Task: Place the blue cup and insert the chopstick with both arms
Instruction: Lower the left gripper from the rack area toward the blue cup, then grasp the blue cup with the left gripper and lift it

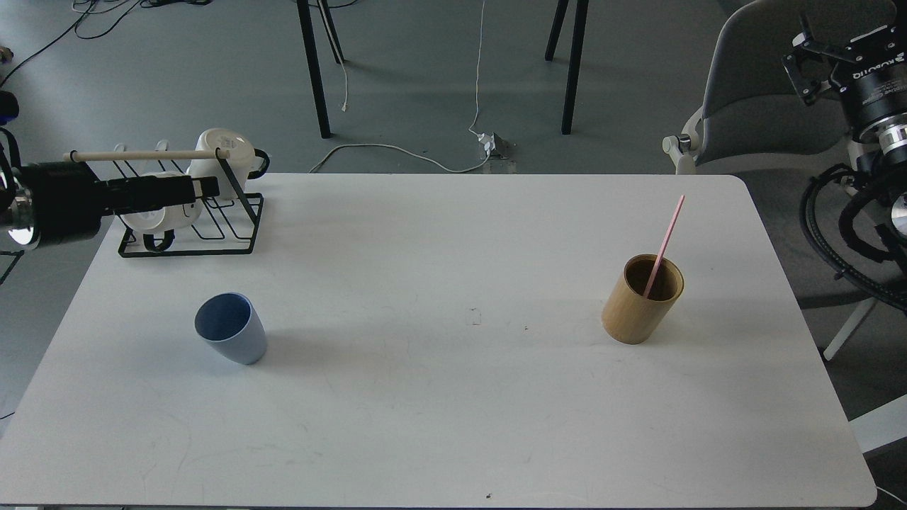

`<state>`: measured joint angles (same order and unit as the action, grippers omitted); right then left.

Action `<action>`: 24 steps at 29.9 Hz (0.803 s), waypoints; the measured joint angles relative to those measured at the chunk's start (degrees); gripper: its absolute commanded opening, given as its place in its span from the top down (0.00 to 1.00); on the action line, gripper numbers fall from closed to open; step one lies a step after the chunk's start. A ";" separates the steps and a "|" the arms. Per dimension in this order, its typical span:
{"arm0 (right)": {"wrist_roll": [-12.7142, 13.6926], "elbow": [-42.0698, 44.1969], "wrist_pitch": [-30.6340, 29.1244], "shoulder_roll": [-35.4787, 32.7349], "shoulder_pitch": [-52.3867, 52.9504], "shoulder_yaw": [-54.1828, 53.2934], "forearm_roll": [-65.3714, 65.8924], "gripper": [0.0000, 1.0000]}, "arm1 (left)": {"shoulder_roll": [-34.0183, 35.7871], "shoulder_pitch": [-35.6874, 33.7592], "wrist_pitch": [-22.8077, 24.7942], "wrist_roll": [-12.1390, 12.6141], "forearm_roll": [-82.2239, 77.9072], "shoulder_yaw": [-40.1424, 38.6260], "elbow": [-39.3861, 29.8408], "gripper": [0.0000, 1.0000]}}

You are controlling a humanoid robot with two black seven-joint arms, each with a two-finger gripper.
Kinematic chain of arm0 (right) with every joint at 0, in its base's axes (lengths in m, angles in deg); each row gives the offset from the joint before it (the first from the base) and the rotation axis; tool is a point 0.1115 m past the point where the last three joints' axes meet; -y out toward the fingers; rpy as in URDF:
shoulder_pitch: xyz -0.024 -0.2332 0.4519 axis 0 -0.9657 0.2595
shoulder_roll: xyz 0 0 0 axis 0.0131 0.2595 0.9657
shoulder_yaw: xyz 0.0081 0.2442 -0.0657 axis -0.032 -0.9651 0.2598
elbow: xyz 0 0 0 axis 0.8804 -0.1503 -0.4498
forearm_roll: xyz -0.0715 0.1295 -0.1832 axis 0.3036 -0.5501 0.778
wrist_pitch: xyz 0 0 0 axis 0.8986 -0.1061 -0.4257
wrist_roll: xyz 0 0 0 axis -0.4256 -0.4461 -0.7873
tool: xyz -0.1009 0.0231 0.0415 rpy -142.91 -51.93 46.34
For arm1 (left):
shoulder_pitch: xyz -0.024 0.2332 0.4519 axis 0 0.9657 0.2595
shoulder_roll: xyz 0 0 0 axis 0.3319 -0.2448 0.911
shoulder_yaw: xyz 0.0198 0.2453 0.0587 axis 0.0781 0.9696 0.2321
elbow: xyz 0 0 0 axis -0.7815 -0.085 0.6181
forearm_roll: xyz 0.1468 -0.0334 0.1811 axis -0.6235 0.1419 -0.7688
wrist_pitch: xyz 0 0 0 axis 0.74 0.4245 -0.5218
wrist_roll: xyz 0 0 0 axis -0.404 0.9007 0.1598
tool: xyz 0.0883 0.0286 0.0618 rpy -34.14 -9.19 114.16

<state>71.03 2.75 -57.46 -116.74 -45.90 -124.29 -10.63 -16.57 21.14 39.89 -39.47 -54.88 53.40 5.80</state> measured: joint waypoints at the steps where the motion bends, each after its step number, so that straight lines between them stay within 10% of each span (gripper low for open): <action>1: 0.00 0.06 -0.01 -0.04 -0.02 0.00 0.00 0.00 | 0.11 0.10 -0.55 -0.35 -1.37 0.77 0.11 0.06; 14: -0.06 0.84 -0.16 -0.68 -0.28 0.00 0.00 0.00 | -4.61 2.85 -15.16 -1.14 -19.24 13.29 5.97 0.26; 24: -0.06 0.85 -0.16 -0.71 -0.28 0.00 0.04 0.00 | -9.57 4.63 -16.54 -0.97 -23.57 13.62 10.04 0.47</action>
<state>70.97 3.60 -57.62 -117.44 -46.18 -124.29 -10.59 -26.15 25.77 23.34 -40.44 -78.45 67.02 15.84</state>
